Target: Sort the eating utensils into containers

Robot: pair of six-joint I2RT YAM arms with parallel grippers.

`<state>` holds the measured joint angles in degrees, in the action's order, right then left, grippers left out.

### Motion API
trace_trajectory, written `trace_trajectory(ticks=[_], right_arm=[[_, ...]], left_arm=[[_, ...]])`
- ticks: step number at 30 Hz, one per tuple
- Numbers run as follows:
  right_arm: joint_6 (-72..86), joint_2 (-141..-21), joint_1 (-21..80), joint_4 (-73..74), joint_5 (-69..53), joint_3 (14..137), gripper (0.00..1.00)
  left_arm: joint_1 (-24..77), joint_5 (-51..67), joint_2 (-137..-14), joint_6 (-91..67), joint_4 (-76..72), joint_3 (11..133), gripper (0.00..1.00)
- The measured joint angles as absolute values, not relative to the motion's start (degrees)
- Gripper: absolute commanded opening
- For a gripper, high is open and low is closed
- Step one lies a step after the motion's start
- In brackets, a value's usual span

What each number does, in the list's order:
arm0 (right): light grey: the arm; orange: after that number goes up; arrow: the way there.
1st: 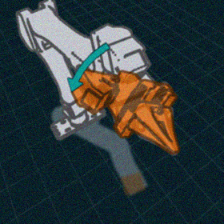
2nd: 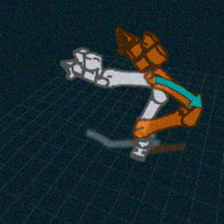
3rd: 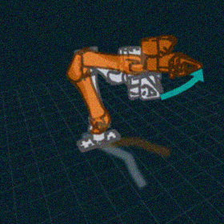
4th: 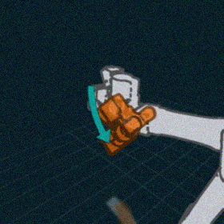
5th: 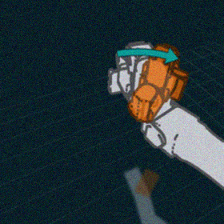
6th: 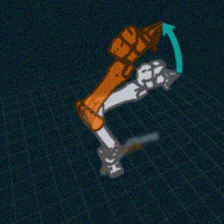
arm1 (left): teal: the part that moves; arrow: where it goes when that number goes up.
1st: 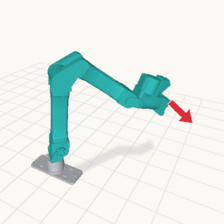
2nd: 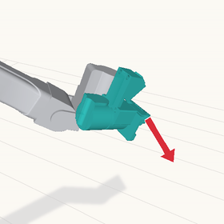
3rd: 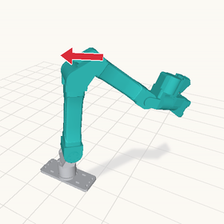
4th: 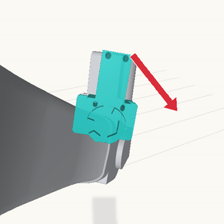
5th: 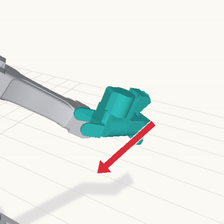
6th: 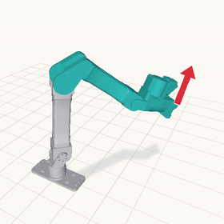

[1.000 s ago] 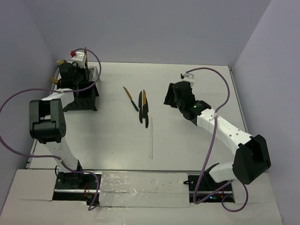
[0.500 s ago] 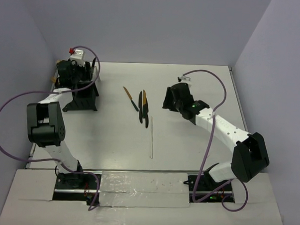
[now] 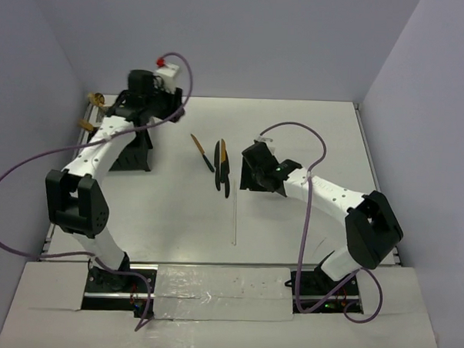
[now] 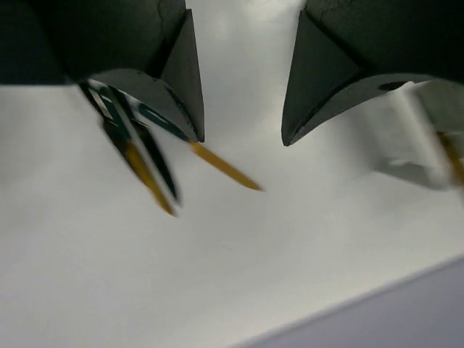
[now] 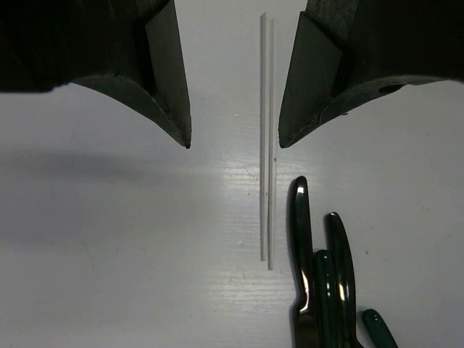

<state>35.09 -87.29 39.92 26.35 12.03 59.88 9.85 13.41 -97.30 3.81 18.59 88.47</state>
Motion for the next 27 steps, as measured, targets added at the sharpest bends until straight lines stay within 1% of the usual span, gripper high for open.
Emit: trace_trajectory(ticks=[3,6,12,15,19,27], right_arm=[[36.6,-87.1,39.9,26.5,12.3,59.6,0.59],[37.6,-86.3,39.9,26.9,12.6,59.5,0.59],[38.2,-82.3,39.9,27.0,13.3,57.8,0.59],[38.6,-79.0,39.9,26.7,13.7,54.8,0.59],[39.7,-75.5,39.9,26.7,14.2,51.6,0.59],[41.6,-70.9,39.9,26.5,15.4,47.5,0.59]], left_arm=[[18.3,12.5,-98.3,-0.4,25.1,88.7,0.54],[21.9,10.3,-102.9,-6.1,29.5,90.3,0.57],[22.7,1.9,-119.0,-15.6,34.3,98.1,0.59],[23.3,0.2,-123.6,-18.2,34.6,99.3,0.59],[24.4,-1.3,-126.0,-20.6,34.8,99.6,0.60],[25.5,-3.3,-126.3,-22.9,33.3,97.7,0.59]])
